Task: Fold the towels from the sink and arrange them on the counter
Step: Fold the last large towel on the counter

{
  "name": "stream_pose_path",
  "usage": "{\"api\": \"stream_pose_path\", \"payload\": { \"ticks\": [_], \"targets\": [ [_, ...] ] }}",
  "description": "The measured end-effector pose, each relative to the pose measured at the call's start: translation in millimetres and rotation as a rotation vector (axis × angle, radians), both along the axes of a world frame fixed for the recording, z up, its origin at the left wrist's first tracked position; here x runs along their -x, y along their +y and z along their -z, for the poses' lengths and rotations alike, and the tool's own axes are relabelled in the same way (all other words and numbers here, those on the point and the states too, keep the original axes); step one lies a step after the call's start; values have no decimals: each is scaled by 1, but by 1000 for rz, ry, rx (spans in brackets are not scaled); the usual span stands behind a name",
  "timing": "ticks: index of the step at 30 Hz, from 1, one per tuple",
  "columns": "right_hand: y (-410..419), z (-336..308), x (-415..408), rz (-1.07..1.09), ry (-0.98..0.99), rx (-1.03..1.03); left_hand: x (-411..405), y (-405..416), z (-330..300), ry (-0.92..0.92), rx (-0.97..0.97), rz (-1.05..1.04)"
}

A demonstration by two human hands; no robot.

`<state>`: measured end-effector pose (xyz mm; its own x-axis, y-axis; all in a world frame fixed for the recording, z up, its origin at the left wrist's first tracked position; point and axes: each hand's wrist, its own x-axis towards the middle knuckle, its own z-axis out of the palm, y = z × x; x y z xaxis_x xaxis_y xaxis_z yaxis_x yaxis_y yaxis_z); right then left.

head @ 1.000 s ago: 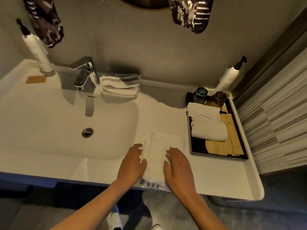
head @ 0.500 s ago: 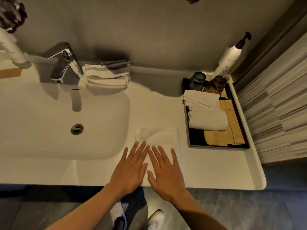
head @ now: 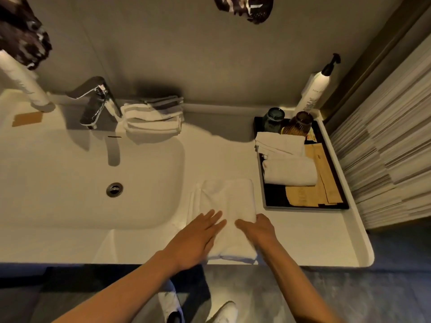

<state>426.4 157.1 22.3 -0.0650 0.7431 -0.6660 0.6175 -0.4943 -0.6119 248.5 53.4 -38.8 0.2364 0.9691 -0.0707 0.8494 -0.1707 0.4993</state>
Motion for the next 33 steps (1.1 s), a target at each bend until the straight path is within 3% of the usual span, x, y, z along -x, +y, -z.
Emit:
{"api": "stream_pose_path", "payload": {
  "ticks": [4,8,11,14,17,18,21,24,26,28,31,33],
  "targets": [
    [-1,-21,23,-113,-144,-121,-1,14,-18,-326,112,-258],
    [-25,-36,50,-358,-409,-356,1,35,-47,-781,437,-621],
    [-54,-29,75,-560,-530,-509,12,43,-50,-1089,603,-748],
    [-87,-13,87,-720,-607,-662,19,43,-51,-1050,622,-737],
    [-105,2,80,-882,-669,-741,25,43,-47,-1125,678,-786],
    [-107,3,78,-913,-688,-739,27,43,-47,-1072,646,-816],
    [-109,7,77,-904,-739,-757,32,42,-49,-402,359,-890],
    [-122,3,74,-925,-595,-831,32,28,-43,-205,149,-876],
    [-120,-3,69,-895,-428,-931,30,22,-34,22,-48,-732],
    [-101,-9,70,-801,-314,-944,29,21,-30,25,-141,-536],
    [-76,0,74,-676,-254,-931,34,29,-17,18,-98,-223],
    [-78,7,75,-698,-277,-845,43,33,-9,41,-115,-168]
  ]
}}
